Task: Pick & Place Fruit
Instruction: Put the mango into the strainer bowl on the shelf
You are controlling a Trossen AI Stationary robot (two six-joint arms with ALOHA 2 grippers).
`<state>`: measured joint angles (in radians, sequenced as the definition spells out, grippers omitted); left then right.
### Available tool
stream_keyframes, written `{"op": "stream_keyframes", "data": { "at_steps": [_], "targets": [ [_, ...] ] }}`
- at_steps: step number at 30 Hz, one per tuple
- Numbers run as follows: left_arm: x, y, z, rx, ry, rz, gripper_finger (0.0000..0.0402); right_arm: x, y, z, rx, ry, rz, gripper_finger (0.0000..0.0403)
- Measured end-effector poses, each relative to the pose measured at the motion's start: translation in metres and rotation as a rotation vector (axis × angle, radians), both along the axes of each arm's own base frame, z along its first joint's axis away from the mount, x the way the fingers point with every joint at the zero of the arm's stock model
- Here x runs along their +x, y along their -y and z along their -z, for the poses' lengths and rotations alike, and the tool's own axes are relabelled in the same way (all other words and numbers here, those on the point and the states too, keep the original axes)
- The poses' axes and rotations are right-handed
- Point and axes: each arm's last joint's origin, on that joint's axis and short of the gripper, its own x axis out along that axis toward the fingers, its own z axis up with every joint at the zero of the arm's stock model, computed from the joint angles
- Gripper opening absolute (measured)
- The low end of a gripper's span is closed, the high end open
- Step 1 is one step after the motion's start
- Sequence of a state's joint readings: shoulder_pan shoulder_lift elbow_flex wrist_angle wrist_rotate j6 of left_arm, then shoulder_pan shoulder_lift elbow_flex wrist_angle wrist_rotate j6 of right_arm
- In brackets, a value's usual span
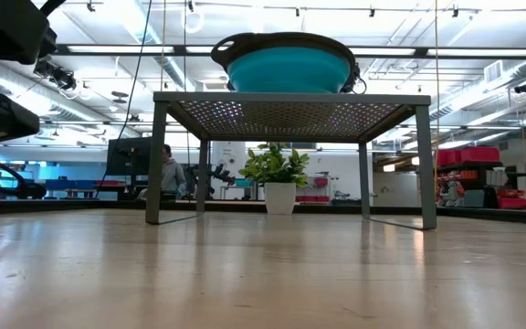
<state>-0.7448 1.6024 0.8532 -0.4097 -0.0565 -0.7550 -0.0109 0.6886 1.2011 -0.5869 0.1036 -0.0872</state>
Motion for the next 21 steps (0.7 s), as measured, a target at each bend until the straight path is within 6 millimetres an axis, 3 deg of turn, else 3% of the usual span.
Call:
{"op": "stream_keyframes", "data": {
  "at_steps": [21],
  "targets": [
    [0.018,-0.022,0.0,-0.05,-0.044,0.075,0.0245,0.0,0.0,0.0,0.0,0.001,0.0,0.0]
  ]
}}
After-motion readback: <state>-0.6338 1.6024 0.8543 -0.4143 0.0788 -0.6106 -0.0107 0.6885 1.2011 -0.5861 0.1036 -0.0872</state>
